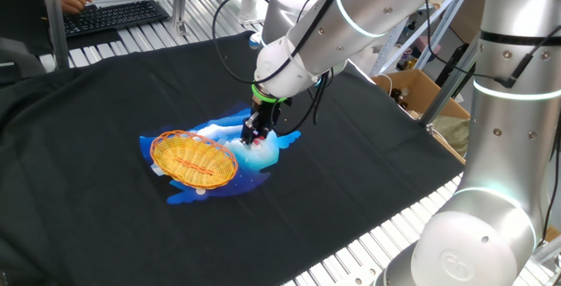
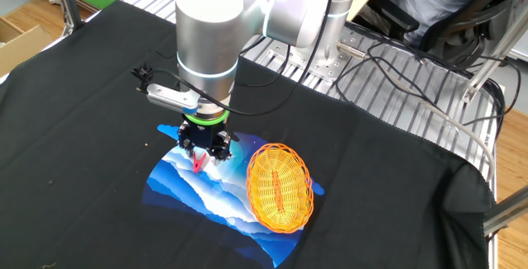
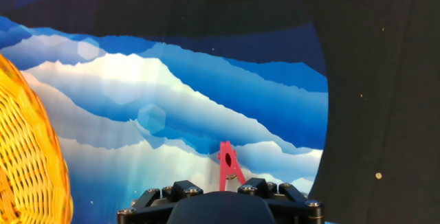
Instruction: Use a clamp
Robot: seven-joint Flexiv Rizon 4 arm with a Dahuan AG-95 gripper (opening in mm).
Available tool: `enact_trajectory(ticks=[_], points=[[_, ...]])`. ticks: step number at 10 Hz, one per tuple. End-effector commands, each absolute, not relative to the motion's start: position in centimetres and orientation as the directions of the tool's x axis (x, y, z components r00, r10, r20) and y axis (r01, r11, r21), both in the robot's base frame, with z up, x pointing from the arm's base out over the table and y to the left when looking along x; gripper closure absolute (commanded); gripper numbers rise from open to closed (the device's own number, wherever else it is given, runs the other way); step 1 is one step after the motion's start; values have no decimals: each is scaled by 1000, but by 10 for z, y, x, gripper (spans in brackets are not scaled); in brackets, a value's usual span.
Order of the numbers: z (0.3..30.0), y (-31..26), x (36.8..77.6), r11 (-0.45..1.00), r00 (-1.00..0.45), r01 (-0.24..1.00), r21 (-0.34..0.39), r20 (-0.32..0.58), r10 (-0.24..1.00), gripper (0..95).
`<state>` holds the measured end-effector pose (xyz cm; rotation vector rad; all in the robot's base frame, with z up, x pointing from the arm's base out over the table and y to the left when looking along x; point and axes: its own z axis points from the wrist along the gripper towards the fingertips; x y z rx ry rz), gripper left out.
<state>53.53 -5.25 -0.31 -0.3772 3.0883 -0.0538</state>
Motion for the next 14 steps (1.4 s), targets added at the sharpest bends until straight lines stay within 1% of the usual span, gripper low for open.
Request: enact_trajectory(ticks=[1,4,5,8,9,14], points=[[-4,-53,535,970,-970,-240,-41,-26,-241,380],[-4,-53,535,970,-970,-240,-41,-19,-241,380],[-4,-53,535,970,-970,-240,-40,-17,-241,570],[-1,-52,535,970,-970,-240,-37,-14,-241,570],[-1,-52,535,970,-970,-240,-42,-15,-241,760],[0,-52,535,970,-970,-240,-45,-20,-241,760]])
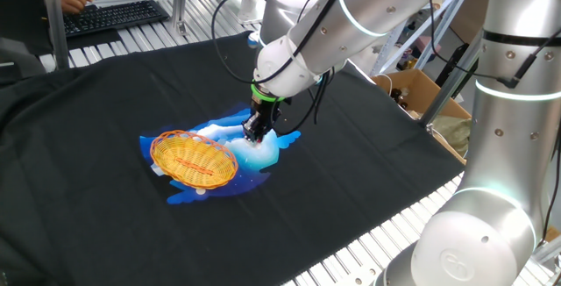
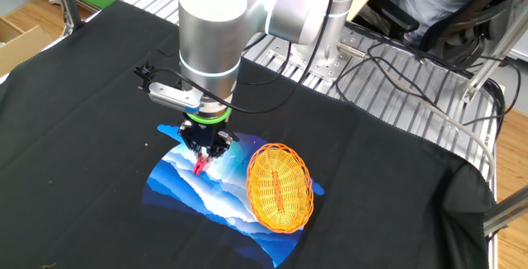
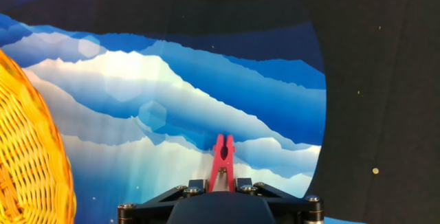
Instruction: Use a clamp
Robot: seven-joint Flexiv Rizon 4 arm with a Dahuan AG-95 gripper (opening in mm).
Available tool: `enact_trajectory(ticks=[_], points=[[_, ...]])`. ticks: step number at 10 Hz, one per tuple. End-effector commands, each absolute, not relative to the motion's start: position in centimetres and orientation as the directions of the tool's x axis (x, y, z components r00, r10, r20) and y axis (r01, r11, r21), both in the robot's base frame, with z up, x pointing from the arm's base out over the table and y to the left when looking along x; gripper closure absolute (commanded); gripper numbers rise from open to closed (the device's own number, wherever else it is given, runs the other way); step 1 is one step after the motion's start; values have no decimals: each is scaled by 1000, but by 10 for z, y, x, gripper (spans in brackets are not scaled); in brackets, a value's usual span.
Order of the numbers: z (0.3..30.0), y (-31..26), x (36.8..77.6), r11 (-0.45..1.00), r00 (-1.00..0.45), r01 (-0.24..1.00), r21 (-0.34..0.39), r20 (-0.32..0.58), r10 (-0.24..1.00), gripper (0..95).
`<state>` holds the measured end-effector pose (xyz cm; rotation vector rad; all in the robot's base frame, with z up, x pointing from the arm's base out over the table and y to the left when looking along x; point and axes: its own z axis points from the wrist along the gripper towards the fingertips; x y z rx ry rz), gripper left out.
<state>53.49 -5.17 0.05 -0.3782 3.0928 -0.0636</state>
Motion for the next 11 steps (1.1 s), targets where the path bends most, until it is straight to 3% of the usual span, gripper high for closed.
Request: enact_trajectory(ticks=[1,2,11], points=[[0,-52,535,970,-970,-240,-45,-20,-241,760],[0,-51,535,970,-970,-241,-44,-18,-242,950],[1,-51,535,976,-976,-219,-19,-8,-219,950]])
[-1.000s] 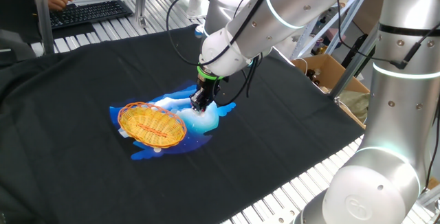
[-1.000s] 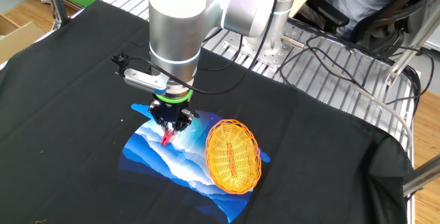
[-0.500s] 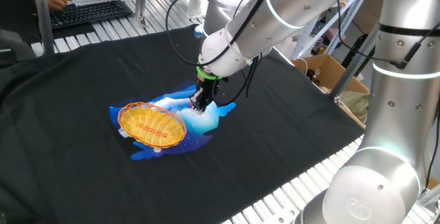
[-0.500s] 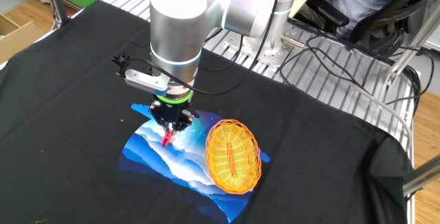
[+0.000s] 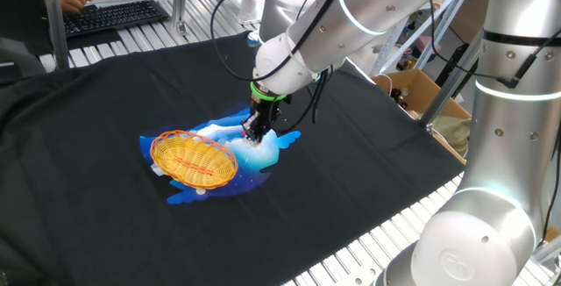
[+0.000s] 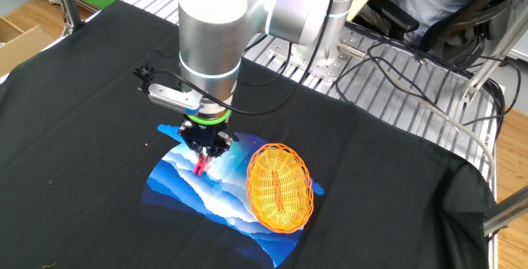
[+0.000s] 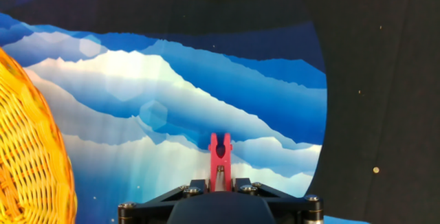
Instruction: Use a clamp
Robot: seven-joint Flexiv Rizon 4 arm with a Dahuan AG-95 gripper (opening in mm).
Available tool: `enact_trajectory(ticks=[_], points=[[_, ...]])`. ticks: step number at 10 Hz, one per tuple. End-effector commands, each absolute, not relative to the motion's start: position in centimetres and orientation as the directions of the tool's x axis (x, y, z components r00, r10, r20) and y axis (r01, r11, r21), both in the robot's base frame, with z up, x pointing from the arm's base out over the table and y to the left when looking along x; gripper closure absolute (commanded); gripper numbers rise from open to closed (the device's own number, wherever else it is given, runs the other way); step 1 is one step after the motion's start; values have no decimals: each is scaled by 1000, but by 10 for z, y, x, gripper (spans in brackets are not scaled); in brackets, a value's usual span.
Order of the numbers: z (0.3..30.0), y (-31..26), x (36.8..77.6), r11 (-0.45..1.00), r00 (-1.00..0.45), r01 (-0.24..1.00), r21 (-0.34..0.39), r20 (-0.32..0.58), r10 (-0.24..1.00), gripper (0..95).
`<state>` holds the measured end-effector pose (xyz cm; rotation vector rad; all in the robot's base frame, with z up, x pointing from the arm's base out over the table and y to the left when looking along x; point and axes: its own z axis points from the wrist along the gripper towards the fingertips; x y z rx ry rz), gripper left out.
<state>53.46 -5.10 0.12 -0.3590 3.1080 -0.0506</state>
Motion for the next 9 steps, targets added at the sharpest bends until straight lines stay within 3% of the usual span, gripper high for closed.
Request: enact_trajectory(ticks=[1,9], points=[[1,-51,535,977,-977,-213,-13,-1,-213,950],[21,-39,531,989,-984,-146,30,96,-149,950]])
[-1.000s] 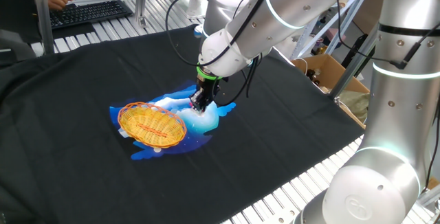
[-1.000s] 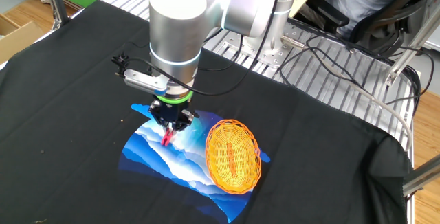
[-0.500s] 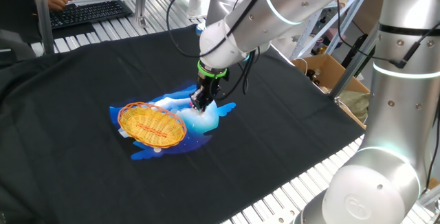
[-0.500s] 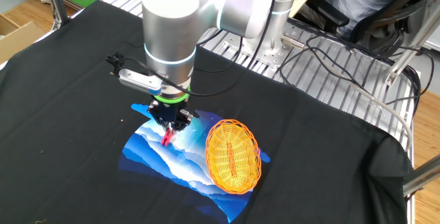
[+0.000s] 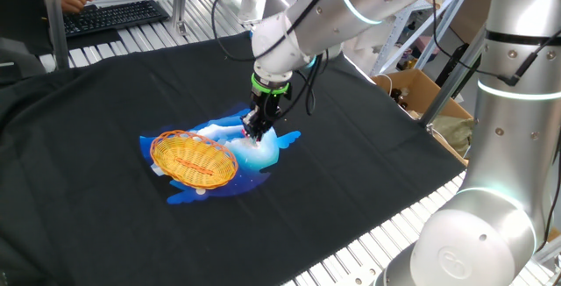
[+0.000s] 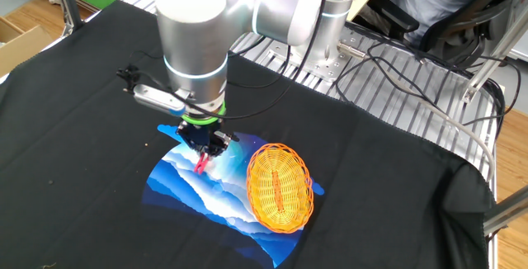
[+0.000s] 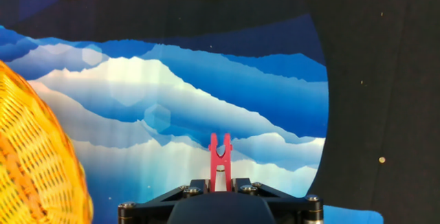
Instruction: Use a clamp
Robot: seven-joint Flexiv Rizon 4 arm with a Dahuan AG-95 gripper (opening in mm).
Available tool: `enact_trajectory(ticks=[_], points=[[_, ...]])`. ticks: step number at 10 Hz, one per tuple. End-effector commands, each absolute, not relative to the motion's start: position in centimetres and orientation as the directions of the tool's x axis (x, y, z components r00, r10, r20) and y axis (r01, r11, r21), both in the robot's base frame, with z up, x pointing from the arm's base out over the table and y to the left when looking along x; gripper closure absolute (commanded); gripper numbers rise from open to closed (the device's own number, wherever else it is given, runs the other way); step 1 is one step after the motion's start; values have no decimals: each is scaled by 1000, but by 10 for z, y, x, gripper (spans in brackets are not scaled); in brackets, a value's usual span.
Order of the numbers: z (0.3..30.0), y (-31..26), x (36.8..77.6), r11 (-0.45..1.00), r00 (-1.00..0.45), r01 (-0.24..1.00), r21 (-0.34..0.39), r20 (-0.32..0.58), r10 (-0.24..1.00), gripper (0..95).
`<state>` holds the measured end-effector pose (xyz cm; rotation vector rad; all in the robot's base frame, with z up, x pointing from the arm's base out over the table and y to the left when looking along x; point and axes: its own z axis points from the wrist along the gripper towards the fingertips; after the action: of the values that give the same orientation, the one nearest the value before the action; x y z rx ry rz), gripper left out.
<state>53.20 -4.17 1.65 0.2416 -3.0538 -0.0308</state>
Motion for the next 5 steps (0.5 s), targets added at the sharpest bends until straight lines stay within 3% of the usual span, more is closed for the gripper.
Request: enact_trajectory(ticks=[1,5], points=[[26,-33,529,990,-983,-134,30,125,-137,950],[37,-13,525,996,-973,-80,34,215,-86,950]])
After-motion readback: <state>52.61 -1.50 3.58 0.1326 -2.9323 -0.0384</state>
